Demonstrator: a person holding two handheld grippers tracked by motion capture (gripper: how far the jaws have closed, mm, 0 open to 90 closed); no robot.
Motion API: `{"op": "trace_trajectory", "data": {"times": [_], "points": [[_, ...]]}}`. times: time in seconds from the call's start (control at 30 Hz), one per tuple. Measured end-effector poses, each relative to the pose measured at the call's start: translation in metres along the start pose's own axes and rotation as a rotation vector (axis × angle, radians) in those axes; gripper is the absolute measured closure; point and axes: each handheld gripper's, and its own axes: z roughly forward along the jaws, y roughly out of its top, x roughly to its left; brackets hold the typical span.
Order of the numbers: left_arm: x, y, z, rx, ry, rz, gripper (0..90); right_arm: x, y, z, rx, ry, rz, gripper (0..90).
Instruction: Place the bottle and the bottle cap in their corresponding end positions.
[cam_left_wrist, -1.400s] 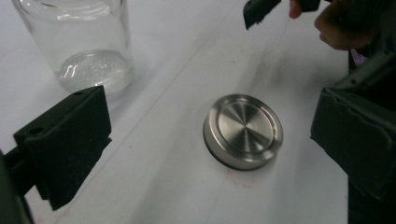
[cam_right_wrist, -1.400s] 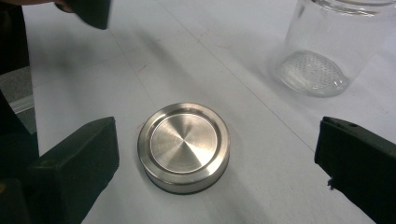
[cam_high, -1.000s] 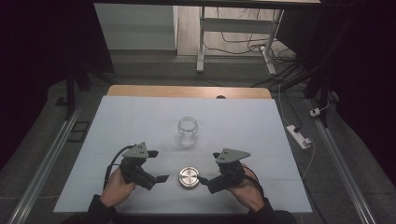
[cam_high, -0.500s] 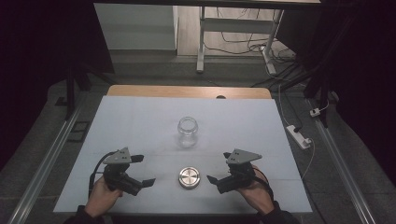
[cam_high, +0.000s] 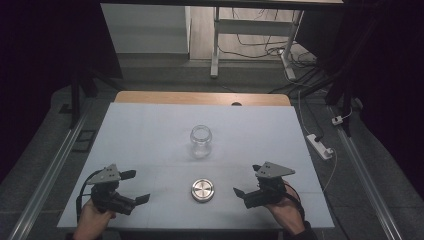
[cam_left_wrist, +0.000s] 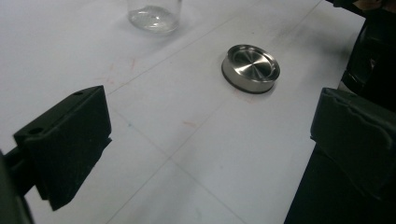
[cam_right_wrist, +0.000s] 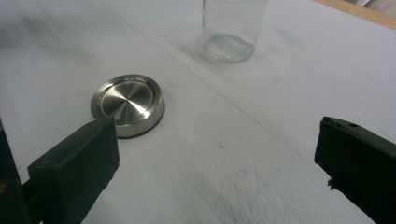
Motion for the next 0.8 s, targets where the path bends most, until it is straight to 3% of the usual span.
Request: {"op": "trace_trajectory", "data": {"times": [0.27, 0.8], "points": [[0.002, -0.015, -0.017, -0.012, 0.051, -0.027, 0.0, -0.007, -0.01, -0.014, -0.003, -0.051, 0.028, 0.0], [0.008, -0.046, -0.041, -0.021, 0.144, -0.119, 0.0, -0.023, -0.037, -0.04, 0.012, -0.155, 0.103, 0.0]]}}
